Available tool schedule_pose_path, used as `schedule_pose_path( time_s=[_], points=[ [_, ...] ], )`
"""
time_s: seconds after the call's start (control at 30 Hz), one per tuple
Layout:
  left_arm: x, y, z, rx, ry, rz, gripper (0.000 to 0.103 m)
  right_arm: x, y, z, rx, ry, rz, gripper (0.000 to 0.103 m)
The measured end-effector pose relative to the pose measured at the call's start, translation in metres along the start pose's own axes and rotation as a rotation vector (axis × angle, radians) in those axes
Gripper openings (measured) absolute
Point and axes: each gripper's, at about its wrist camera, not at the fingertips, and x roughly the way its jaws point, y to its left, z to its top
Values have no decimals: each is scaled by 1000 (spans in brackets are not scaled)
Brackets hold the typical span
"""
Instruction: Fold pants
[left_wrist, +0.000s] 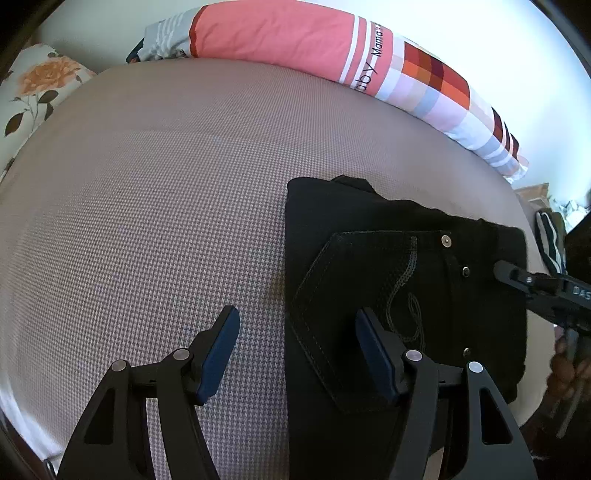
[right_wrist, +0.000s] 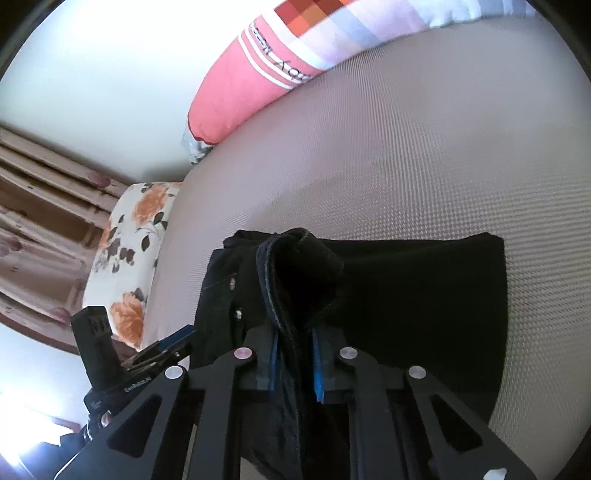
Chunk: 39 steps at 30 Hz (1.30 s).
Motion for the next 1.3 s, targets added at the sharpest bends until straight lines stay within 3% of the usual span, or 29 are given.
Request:
schedule_pose_path(
  time_s=[0.33,0.57,0.7,0.87,0.97,1.2,1.3],
  points=[
    [-6,-11,5,54,-28,-12,66,-49,29,-10,-2,-67,-41,11],
    [-5,-33,13,121,-46,-18,66,-65,-26,-20,125,-124,-105,11],
    [6,-43,14,162,-42,-1,66,-47,-54,-28,122,-101,-222,15],
    [31,-46,9,198,-3,60,66,-42,-62,-27,124,-103,-234,21],
    [27,-48,9,211,-7,67,66,-47,-55,-30,108,-93,-272,24],
    [14,-45,-9,214,38,14,66,-68,-37,-64,94,-66,-311,24],
    [9,-49,-21,234,38,6,66,-78,-34,-81,111,-57,-289,18]
  ],
)
